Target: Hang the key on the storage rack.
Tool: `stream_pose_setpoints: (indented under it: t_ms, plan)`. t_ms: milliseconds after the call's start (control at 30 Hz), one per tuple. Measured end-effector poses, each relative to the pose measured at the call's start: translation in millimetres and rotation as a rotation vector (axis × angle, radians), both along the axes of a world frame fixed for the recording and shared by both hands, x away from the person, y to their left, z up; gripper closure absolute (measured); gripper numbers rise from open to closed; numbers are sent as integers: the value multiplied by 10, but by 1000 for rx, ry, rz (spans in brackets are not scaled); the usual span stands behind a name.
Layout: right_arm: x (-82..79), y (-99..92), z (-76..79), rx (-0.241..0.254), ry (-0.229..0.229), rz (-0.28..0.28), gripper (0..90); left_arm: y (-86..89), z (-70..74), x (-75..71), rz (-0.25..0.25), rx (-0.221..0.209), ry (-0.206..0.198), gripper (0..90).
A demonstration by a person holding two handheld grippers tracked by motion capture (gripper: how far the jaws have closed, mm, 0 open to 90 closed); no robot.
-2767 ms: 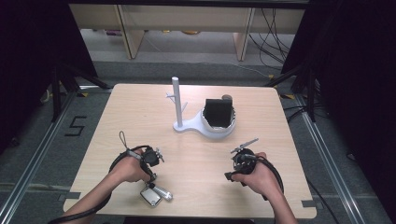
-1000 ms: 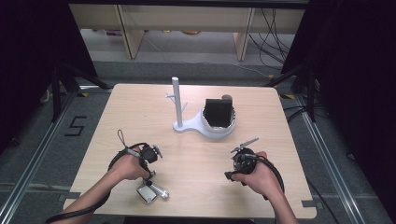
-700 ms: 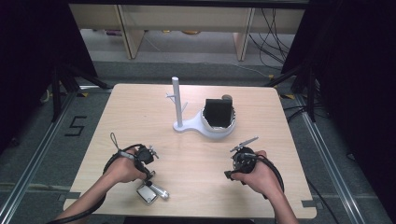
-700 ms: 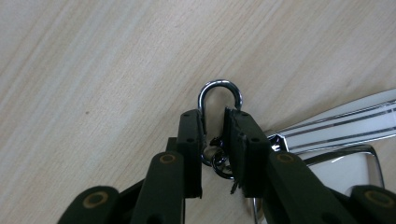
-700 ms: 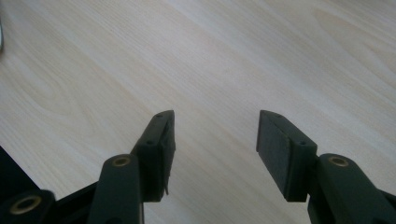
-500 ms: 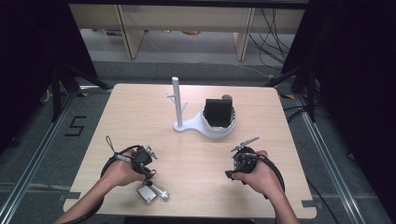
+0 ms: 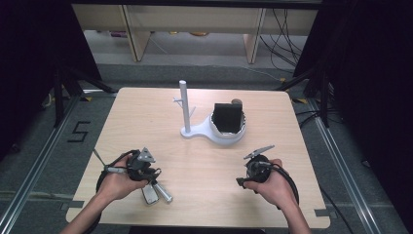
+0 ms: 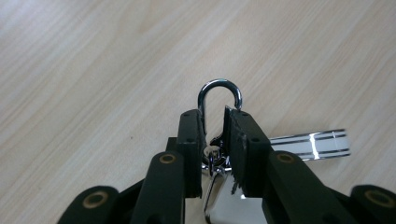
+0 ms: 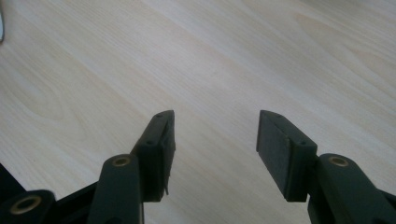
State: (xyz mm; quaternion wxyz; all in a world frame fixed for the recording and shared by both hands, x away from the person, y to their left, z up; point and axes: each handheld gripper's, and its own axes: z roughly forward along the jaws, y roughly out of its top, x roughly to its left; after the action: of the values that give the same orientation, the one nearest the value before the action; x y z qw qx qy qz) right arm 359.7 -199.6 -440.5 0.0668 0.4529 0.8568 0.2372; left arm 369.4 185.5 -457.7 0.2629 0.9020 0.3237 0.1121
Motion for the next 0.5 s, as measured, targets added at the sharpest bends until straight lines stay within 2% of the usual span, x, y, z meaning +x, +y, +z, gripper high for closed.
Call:
stream_pose_setpoints:
  t_ms: [167,200,233,267,333,400,433,467,500]
  plan:
    - [-42,-75,-23,27,-28,-27,480,59,70,-47,27,-106,-63,744]
    - [-53,-98,-29,35,-44,-27,480,71,76,-51,35,-130,-101,744]
    - [-82,-140,-39,51,-62,-36,480,87,95,-60,42,-154,-118,744]
    - [-82,-140,-39,51,-62,-36,480,101,113,-64,42,-175,-138,744]
    - [-123,-176,-42,71,-74,-69,480,118,141,-76,70,-249,-182,744]
    - [-156,-218,-45,101,-113,-106,480,147,171,-82,84,-279,-197,744]
    - [-156,-254,-57,114,-158,-111,479,159,182,-84,97,-304,-207,744]
    - [-169,-280,-70,142,-185,-141,479,160,185,-90,114,-323,-218,744]
    - [-175,-294,-80,157,-194,-153,479,156,187,-92,130,-343,-224,744]
